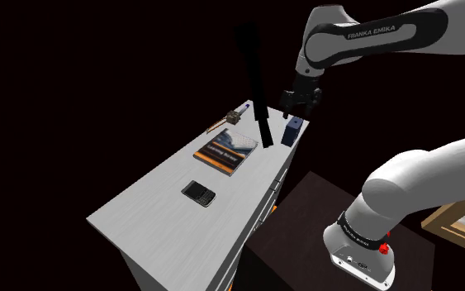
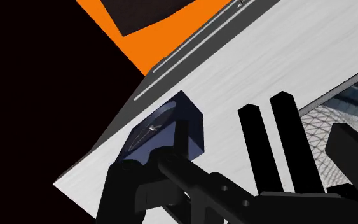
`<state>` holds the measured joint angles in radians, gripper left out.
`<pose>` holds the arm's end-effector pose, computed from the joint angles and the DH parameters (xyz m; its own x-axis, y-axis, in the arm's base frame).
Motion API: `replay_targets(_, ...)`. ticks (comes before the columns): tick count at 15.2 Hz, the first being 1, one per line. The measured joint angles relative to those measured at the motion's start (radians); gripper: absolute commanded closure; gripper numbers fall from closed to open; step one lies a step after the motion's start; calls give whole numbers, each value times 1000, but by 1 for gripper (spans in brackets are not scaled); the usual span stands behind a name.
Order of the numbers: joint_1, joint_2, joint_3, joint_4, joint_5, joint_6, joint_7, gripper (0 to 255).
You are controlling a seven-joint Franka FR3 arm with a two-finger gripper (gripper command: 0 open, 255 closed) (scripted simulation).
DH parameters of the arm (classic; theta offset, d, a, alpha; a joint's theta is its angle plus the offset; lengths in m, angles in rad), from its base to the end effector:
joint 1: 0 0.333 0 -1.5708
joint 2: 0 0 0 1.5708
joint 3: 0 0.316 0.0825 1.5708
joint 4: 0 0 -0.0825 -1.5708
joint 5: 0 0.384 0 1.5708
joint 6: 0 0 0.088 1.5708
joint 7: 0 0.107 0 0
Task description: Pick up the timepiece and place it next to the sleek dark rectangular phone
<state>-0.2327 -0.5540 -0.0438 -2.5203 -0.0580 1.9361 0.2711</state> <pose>0.3594 -0.1067 0.4635 0.8678 -0.4964 -0.0214 -0.4954 -0.8678 0.0376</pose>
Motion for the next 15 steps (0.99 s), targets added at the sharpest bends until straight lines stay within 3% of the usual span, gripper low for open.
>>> replay_targets(7,-93,178,-60,-37,14,240,134,0)
replay_targets(15,-106,270,-76,-80,21,381,151,0)
